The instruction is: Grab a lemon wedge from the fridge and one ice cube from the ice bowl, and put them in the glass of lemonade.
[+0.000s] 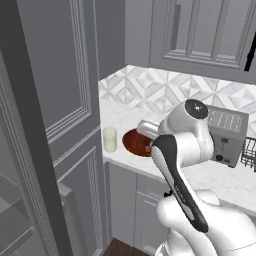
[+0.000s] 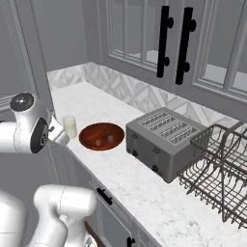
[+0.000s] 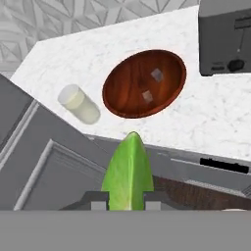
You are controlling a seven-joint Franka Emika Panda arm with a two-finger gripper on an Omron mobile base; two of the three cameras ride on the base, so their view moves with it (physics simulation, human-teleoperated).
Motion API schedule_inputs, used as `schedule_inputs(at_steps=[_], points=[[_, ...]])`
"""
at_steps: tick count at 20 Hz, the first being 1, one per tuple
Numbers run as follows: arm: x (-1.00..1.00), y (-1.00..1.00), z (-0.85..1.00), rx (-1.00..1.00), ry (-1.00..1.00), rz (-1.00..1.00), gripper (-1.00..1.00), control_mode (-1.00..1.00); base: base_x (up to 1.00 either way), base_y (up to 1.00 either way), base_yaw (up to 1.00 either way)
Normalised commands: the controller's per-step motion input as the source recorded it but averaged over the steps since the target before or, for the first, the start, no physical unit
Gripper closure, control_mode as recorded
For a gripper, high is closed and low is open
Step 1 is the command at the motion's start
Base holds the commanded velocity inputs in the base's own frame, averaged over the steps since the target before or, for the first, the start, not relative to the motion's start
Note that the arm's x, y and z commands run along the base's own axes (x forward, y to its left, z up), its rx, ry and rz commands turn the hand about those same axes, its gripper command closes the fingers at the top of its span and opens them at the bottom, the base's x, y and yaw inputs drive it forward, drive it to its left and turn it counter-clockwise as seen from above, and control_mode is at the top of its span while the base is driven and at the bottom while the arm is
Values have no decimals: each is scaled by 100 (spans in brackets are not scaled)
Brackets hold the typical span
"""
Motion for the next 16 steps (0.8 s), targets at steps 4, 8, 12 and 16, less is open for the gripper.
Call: schedule_inputs(at_steps=[4,8,12,16], points=[[100,0,2,29,2,-1,100,-100,0,0,0],[100,19,3,0,4,-18,100,-100,0,0,0],[100,50,21,-13,0,-31,100,-100,0,0,0],[71,34,1,6,3,-13,100,-100,0,0,0]])
